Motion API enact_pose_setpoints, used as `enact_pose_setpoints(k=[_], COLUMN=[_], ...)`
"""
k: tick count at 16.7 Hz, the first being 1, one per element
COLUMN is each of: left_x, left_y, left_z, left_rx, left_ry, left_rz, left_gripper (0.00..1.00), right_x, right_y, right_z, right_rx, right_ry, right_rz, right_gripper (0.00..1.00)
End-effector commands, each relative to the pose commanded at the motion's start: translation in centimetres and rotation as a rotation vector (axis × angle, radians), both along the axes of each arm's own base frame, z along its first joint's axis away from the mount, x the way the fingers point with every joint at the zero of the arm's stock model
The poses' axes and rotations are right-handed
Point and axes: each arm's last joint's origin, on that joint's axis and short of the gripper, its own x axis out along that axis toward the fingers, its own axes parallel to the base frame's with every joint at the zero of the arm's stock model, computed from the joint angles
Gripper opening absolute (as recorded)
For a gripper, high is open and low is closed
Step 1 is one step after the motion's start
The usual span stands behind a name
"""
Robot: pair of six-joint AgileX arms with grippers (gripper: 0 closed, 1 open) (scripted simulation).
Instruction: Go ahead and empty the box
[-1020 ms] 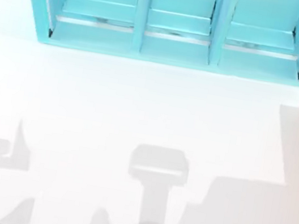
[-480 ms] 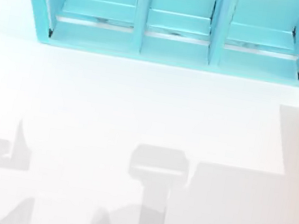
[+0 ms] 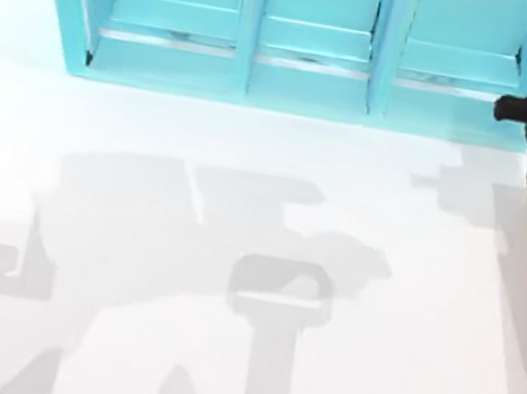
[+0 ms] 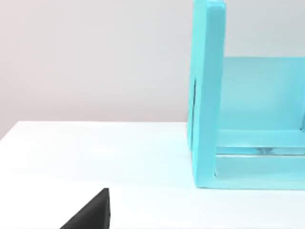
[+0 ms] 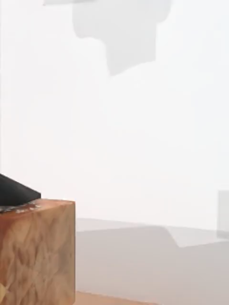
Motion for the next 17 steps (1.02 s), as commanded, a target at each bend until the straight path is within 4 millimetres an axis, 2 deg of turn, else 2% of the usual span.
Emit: enact_pose_setpoints(k=[2, 4, 8, 11, 17], left_x=[0.0, 0.0, 0.0, 0.0, 0.0], left_y=[0.0, 0.0, 0.0, 0.0, 0.0], left_z=[0.0, 0.0, 0.0, 0.0, 0.0], left_rx=[0.0, 0.0, 0.0, 0.0, 0.0], left_ry=[0.0, 0.0, 0.0, 0.0, 0.0], left_rz=[0.0, 0.0, 0.0, 0.0, 0.0], left_gripper=[1.0, 1.0, 1.0, 1.0, 1.0], right_x=[1.1, 2.1, 3.2, 3.3, 3.3], right_y=[4.3, 7.7, 11.7, 13.1, 12.9], right_z=[-1.2, -3.7, -8.0, -9.0, -9.5], right_rx=[0.011, -0.003, -0.049, -0.056, -0.054], right_ry=[0.004, 0.044, 0.11, 0.118, 0.12], right_rz=[0.007, -0.007, -0.048, -0.057, -0.062], right_gripper=[0.0, 0.0, 0.0, 0.0, 0.0])
